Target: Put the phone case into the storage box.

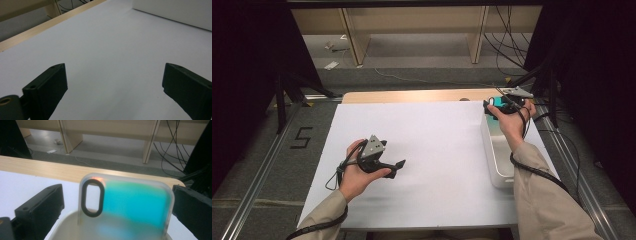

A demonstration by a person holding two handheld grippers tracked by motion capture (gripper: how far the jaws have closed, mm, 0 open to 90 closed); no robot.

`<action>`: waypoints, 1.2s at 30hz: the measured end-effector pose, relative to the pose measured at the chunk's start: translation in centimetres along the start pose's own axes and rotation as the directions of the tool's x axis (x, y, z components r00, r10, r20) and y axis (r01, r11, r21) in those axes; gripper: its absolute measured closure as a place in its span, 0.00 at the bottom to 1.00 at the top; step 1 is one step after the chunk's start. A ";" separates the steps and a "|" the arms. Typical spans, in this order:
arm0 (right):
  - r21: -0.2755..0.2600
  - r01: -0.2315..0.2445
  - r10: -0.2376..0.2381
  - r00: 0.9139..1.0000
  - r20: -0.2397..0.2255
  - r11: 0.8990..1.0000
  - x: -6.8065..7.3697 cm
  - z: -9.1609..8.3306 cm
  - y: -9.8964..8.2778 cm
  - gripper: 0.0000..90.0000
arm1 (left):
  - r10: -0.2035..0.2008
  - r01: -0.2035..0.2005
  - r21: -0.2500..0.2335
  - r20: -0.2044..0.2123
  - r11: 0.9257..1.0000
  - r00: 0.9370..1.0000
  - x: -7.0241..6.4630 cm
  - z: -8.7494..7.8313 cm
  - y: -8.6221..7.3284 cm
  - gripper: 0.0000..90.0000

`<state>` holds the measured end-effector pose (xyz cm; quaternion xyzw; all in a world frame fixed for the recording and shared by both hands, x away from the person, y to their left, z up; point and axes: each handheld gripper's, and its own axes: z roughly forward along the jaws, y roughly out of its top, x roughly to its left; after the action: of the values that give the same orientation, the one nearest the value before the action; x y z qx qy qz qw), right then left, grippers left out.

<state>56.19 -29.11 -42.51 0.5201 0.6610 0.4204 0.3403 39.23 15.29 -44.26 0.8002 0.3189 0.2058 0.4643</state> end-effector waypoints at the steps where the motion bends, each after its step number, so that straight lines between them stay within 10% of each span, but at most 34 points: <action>1: -0.002 0.001 -0.001 1.000 0.001 1.000 0.0 0.0 0.0 0.01 | 0.000 0.000 -0.001 0.000 1.000 1.000 0.0 0.0 0.0 0.06; 36: -0.064 -0.024 0.021 0.998 -0.052 0.998 -0.4 -4.0 2.0 0.05 | -0.003 0.003 0.001 0.001 1.000 1.000 0.0 -0.1 0.1 0.06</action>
<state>53.53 -30.09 -38.98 0.5052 0.6496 0.4586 0.3353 39.17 15.29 -44.16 0.8001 0.3200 0.2045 0.4643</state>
